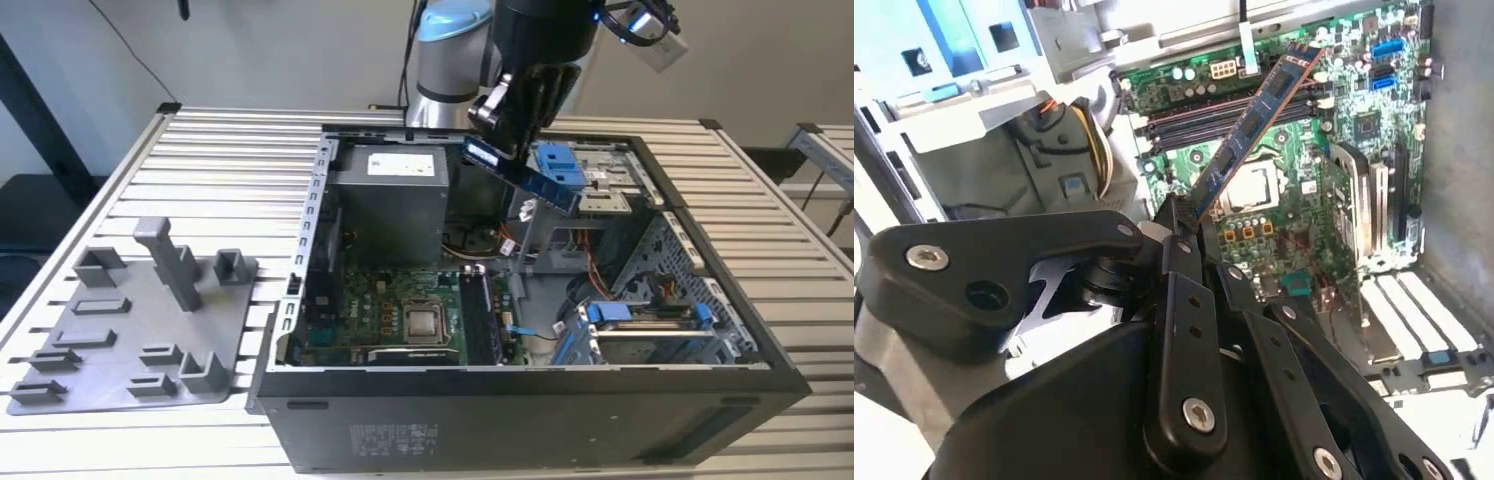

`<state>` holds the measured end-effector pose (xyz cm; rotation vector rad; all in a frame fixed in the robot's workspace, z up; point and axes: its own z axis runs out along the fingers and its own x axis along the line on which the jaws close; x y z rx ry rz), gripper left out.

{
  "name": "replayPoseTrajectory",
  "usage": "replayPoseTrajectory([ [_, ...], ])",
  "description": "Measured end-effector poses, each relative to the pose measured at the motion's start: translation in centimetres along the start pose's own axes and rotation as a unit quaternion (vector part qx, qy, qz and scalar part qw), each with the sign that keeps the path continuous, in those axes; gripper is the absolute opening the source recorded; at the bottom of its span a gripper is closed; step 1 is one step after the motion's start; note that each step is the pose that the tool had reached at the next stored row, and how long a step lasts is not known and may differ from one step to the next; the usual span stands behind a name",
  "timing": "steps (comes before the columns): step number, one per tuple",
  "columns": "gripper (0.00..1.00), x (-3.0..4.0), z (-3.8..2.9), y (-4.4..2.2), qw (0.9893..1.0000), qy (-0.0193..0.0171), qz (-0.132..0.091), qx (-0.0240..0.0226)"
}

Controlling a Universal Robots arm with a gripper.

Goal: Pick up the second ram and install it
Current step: 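Insert the second ram into the second slot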

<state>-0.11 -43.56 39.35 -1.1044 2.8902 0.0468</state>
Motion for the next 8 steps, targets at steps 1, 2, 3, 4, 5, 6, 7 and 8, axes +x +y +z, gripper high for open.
replayPoseTrajectory([
  [1,0.14,0.0,0.0,0.0,1.0,0.0002,0.008,0.0008],
  [2,0.14,0.0,0.0,0.0,0.9999,0.0003,0.015,0.0014],
  [3,0.14,0.0,0.0,0.0,0.9998,0.0005,0.022,0.0021],
  [4,0.14,0.0,0.0,0.0,0.9996,0.0007,0.029,0.0028],
  [5,0.14,0.0,0.0,0.0,0.9994,0.0009,0.036,0.0035],
  [6,0.14,0.0,0.01,0.0,0.9991,0.0011,0.043,0.0041],
  [7,0.14,0.0,0.0,0.0,0.9988,0.0013,0.049,0.0049],
  [8,0.14,0.0,0.01,0.0,0.9984,0.0015,0.057,0.0055],
])
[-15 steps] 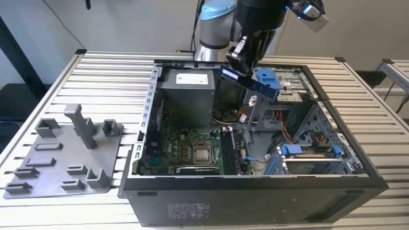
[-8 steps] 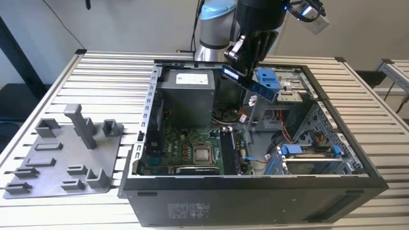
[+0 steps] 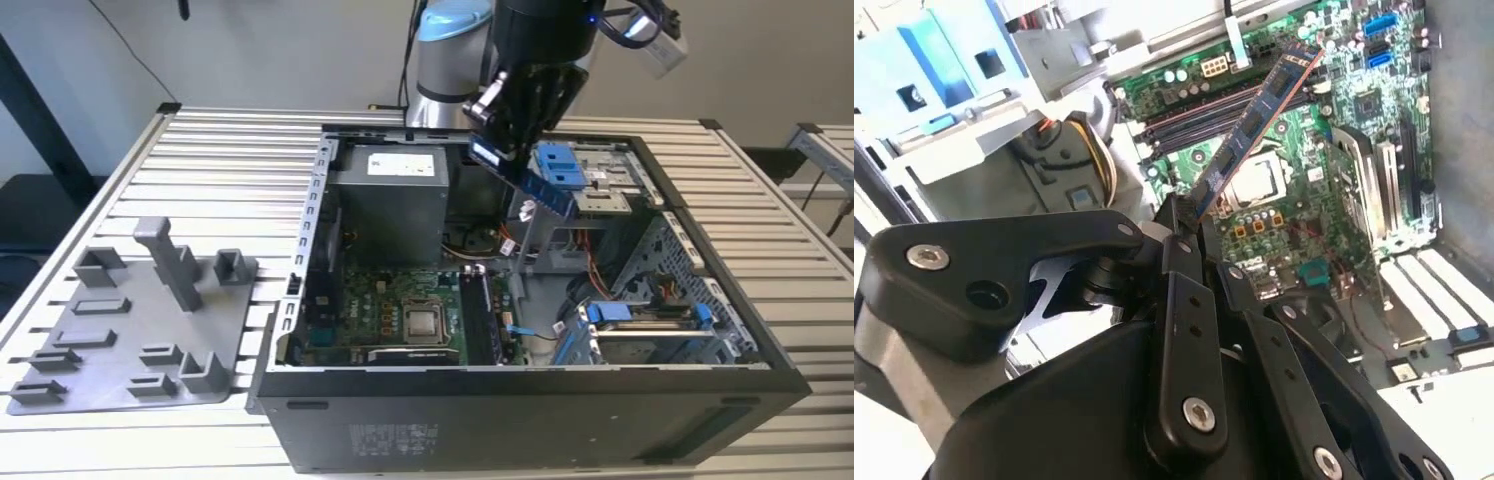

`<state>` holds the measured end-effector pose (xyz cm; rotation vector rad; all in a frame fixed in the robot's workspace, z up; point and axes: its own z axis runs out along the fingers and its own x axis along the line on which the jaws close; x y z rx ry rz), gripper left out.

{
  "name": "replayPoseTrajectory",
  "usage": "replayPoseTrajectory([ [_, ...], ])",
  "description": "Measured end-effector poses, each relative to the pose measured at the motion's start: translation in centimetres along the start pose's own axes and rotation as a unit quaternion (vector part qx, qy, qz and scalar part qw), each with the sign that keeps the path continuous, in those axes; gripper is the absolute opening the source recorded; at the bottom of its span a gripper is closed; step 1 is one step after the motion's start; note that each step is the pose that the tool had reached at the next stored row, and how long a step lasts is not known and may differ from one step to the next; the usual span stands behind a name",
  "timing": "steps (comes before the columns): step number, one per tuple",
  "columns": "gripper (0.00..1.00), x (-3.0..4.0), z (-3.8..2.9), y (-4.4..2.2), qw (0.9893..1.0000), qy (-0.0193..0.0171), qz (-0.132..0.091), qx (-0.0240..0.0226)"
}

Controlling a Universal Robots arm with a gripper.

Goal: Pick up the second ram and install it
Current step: 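Insert the second ram into the second slot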

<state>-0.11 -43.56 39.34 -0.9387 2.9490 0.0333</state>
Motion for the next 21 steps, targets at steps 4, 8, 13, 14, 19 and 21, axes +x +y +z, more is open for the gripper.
replayPoseTrajectory([
  [4,0.14,0.0,0.0,0.0,0.9996,0.0007,0.028,0.0026],
  [8,0.14,0.0,0.04,0.0,0.9984,0.0008,0.057,0.0045],
  [13,0.14,0.0,0.06,0.0,0.9956,0.0011,0.093,0.007],
  [14,0.14,0.0,0.06,0.0,0.9949,0.0011,0.1,0.0075],
  [19,0.14,0.0,0.08,0.0,0.9906,0.0016,0.136,0.0104],
  [21,0.14,0.0,0.08,0.0,0.9886,0.002,0.15,0.0119],
])
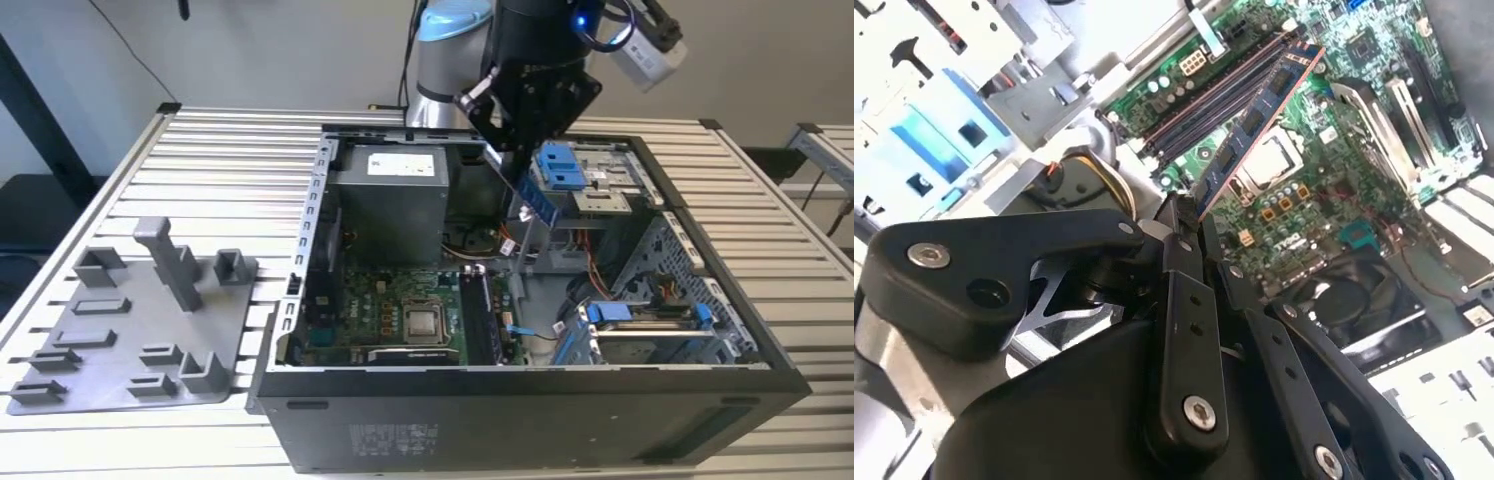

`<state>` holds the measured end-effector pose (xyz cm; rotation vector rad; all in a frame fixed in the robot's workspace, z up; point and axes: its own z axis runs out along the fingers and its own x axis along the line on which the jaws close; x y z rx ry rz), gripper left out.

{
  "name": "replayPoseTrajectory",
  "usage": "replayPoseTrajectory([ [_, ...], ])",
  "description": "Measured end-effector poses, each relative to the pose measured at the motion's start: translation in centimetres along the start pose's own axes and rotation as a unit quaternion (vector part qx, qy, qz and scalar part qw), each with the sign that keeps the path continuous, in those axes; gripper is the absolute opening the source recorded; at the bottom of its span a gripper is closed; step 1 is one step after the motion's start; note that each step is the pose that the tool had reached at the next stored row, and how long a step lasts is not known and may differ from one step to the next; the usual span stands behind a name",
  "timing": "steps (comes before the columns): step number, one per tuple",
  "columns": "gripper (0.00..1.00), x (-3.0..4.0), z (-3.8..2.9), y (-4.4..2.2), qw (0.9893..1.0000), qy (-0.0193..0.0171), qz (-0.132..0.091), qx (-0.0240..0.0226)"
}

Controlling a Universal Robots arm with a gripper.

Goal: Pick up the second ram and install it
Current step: 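Insert the second ram into the second slot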

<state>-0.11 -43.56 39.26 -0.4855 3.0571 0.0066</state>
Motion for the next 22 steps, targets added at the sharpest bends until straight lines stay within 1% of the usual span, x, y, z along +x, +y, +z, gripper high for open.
replayPoseTrajectory([
  [3,0.14,0.0,0.01,0.0,0.9998,0.0005,0.021,0.0022],
  [5,0.14,0.0,0.01,0.0,0.9994,0.0008,0.035,0.0036],
  [8,0.14,0.0,0.01,0.0,0.9984,0.0011,0.057,0.0053],
  [10,0.14,0.0,0.01,0.0,0.9974,0.0012,0.072,0.0063],
  [13,0.14,0.0,0.01,0.0,0.9956,0.0014,0.093,0.0076],
  [15,0.14,0.0,0.02,0.0,0.9942,0.0016,0.107,0.0084],
  [19,0.14,0.0,0.02,0.0,0.9908,0.0019,0.135,0.0103],
  [22,0.14,0.0,0.02,0.0,0.9878,0.0021,0.155,0.0115],
])
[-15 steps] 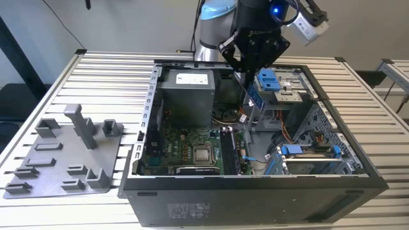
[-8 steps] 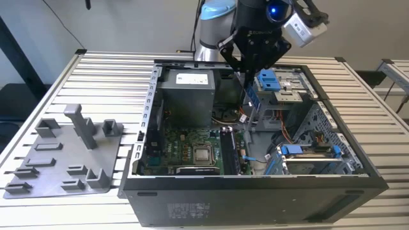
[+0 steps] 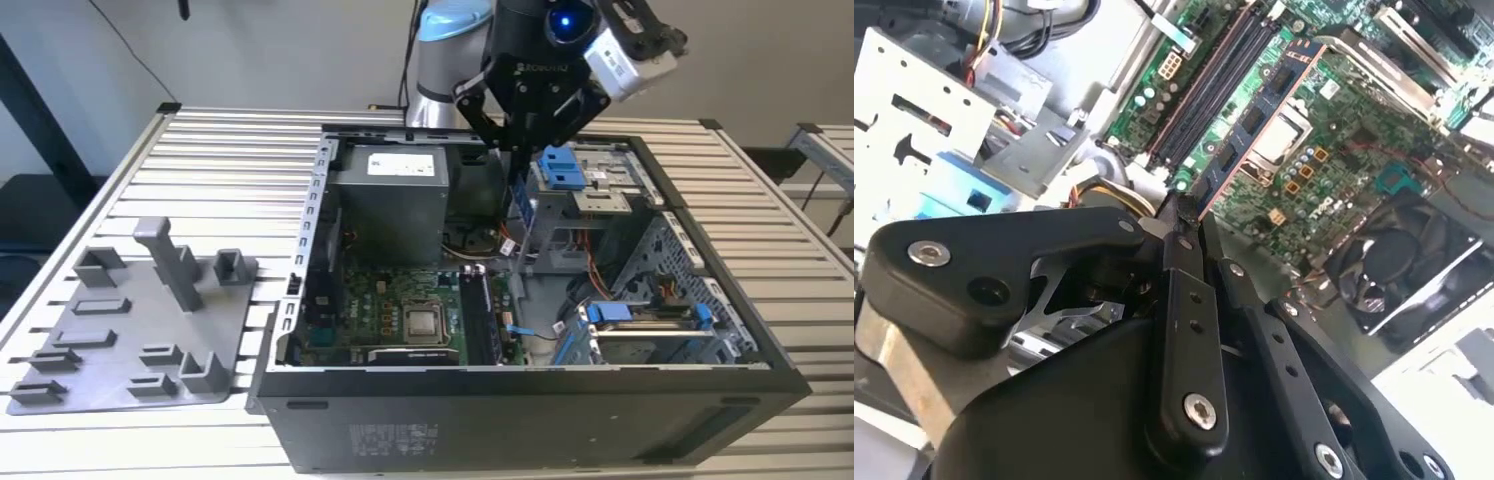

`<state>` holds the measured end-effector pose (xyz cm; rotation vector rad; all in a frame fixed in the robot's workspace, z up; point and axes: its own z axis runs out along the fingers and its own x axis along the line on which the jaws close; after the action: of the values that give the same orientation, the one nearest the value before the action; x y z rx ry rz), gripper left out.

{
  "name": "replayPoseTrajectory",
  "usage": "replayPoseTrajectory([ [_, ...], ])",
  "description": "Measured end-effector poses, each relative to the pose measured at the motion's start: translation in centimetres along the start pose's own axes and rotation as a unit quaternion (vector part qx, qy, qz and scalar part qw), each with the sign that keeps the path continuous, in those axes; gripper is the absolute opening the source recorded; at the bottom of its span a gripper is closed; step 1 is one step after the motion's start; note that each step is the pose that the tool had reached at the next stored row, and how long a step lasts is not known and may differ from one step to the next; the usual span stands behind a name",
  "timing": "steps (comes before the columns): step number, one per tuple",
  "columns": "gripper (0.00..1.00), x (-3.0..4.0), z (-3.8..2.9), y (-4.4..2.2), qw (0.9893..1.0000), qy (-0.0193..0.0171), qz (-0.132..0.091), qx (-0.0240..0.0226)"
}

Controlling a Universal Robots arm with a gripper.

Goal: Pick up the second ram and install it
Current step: 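Insert the second ram into the second slot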

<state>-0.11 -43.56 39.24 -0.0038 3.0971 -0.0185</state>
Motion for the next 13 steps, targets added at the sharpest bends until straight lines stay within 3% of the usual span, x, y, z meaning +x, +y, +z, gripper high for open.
replayPoseTrajectory([
  [5,0.14,-0.05,0.0,0.0,0.9997,0.0003,0.025,0.0016],
  [10,0.14,-0.09,0.02,0.0,0.9997,0.0004,0.026,0.0017],
  [13,0.14,-0.16,0.32,0.01,0.9997,0.0026,0.026,0.0026],
])
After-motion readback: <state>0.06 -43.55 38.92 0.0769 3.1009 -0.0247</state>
